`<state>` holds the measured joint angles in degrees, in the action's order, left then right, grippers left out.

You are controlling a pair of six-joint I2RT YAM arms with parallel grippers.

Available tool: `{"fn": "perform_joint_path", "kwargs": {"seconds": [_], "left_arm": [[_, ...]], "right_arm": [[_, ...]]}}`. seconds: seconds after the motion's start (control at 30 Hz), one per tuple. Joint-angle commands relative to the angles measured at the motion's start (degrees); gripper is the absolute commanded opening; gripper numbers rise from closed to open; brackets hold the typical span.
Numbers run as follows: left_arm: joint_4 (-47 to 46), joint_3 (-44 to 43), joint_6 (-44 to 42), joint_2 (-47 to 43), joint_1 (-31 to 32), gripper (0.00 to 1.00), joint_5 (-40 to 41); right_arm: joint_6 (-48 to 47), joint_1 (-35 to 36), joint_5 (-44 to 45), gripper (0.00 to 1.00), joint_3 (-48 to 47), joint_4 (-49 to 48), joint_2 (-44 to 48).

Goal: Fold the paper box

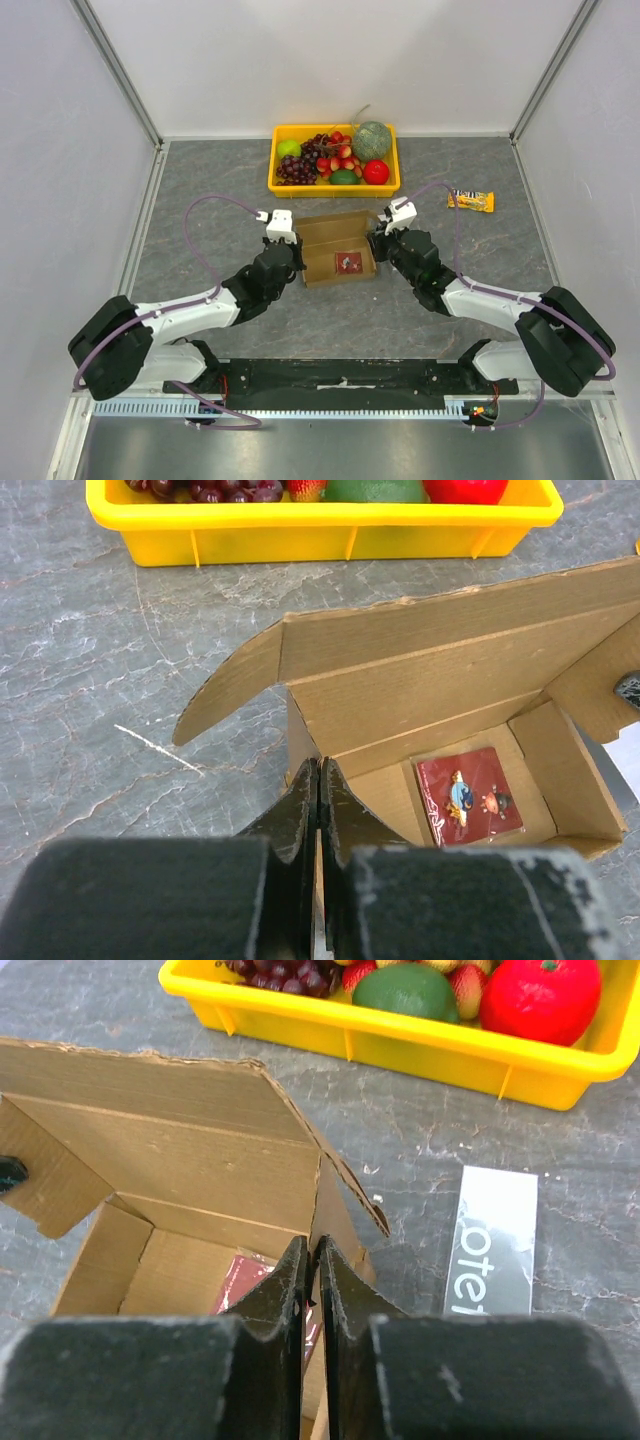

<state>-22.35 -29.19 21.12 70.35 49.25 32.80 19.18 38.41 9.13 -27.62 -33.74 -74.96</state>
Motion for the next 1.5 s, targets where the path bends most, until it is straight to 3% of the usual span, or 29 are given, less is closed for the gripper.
{"fn": "perform_joint_path", "kwargs": {"seconds": [0.0,1.47], "left_arm": [[-4.63,-3.59,-2.93,1.19,0.49,0.02,0.87],[-3.32,7.39,7.88,-3.28,1.19,0.02,-3.44]], "right_arm": [[-1.25,0.61,0.55,0.13,-2.35,-8.54,0.08],[1.91,5.44,2.3,0.2,10.04,-9.33,4.82]]}}
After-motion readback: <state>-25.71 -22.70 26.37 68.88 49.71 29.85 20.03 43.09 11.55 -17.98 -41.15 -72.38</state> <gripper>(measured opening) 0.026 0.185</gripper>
